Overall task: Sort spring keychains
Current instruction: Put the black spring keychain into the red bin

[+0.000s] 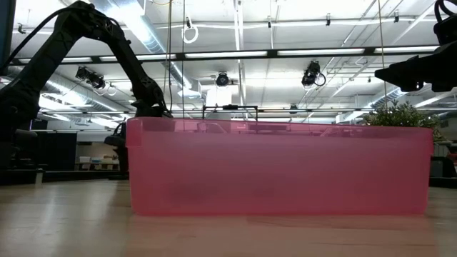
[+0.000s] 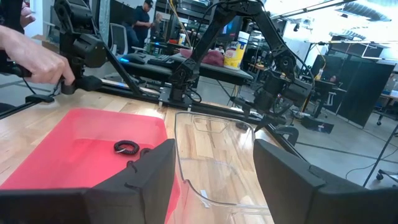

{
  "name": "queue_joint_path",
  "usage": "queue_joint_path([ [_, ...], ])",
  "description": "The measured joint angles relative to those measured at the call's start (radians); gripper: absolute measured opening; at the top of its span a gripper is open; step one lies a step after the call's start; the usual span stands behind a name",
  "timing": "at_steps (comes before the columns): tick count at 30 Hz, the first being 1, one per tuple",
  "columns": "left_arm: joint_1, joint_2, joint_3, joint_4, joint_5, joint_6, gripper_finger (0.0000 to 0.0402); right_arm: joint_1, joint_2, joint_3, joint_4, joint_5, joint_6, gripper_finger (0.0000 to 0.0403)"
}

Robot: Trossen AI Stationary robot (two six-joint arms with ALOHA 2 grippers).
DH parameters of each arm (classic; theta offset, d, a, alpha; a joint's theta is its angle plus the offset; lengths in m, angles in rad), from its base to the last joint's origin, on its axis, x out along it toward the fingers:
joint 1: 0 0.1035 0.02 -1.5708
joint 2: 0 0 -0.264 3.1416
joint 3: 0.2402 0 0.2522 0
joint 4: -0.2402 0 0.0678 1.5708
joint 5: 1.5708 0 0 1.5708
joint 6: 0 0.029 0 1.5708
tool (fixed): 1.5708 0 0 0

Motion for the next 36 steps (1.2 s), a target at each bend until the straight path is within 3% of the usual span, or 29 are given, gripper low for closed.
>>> queue_joint_path([
  [3, 0.000, 0.001, 0.000, 0.005, 0.000, 0.001, 0.0156, 0.000, 0.000, 0.000, 0.000, 0.000, 0.000, 0.0222],
  [8, 0.003, 0.002, 0.000, 0.020, -0.044, 0.010, 0.0025, 0.000, 0.000, 0.000, 0.000, 0.000, 0.000, 0.0222],
  [36, 0.015, 0.002, -0.001, 0.015, -0.039, 0.028, 0.0012, 0.000, 0.000, 0.000, 0.000, 0.000, 0.000, 0.0222],
])
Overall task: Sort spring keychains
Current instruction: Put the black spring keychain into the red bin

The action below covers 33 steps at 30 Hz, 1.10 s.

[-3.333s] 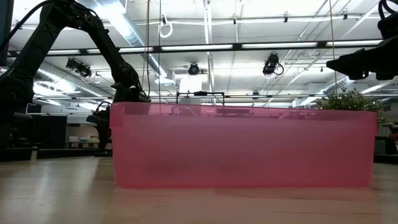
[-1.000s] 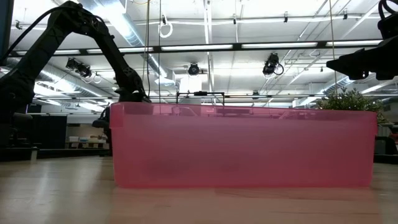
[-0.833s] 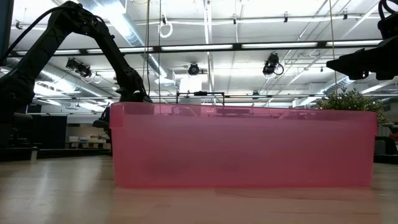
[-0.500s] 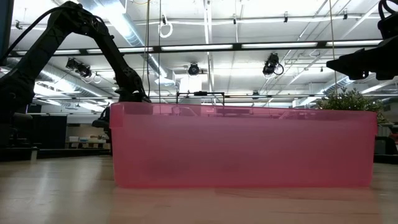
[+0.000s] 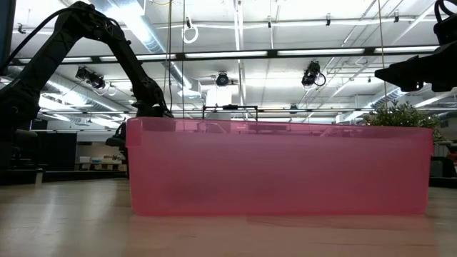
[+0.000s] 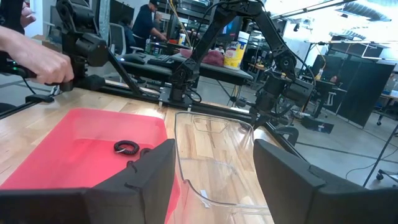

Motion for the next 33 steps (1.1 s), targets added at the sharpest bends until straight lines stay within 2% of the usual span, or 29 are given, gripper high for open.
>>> queue_joint_path([
  [15, -0.007, -0.052, -0.005, -0.033, -0.009, -0.027, 0.0011, 0.000, 0.000, 0.000, 0.000, 0.000, 0.000, 0.0222],
  [33, -0.076, -0.166, -0.001, -0.061, 0.003, -0.073, 0.0010, 0.000, 0.000, 0.000, 0.000, 0.000, 0.000, 0.0222],
])
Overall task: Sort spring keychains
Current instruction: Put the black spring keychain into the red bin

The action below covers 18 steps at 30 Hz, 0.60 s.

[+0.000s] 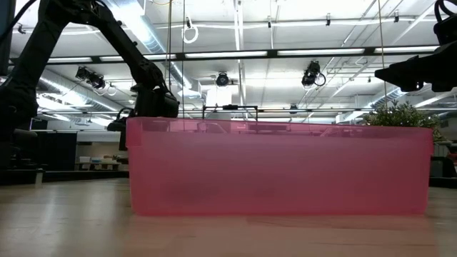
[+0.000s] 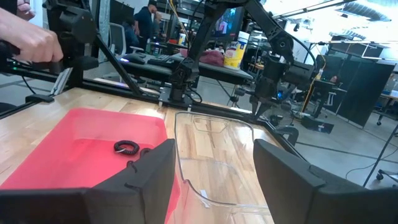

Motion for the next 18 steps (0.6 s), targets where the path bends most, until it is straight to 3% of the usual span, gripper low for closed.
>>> queue_joint_path([
  [18, -0.029, -0.120, 0.000, -0.050, 0.002, -0.025, 0.0010, 0.000, 0.000, 0.000, 0.000, 0.000, 0.000, 0.0222],
])
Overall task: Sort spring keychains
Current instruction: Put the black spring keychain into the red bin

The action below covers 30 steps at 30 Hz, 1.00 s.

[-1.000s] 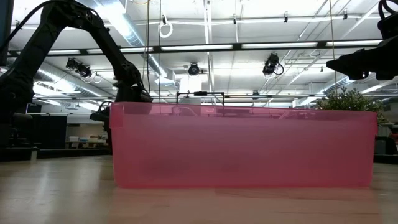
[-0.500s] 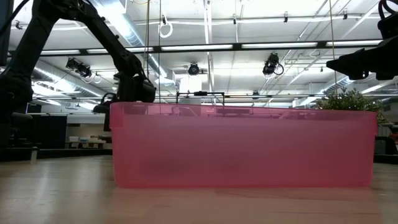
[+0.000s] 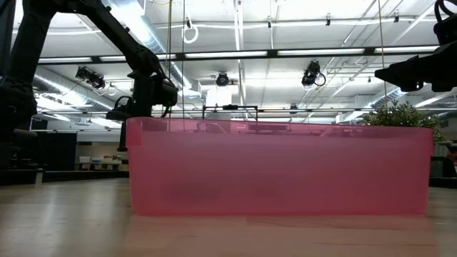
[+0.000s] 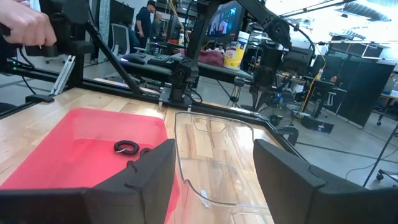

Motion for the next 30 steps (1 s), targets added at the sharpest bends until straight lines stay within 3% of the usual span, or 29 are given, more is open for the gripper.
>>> queue_joint_path([
  [15, -0.082, -0.095, 0.001, -0.010, -0.003, -0.064, 0.0010, 0.000, 0.000, 0.000, 0.000, 0.000, 0.000, 0.0222],
  [30, -0.172, -0.203, 0.001, -0.003, -0.088, -0.102, 0.0010, 0.000, 0.000, 0.000, 0.000, 0.000, 0.000, 0.0222],
])
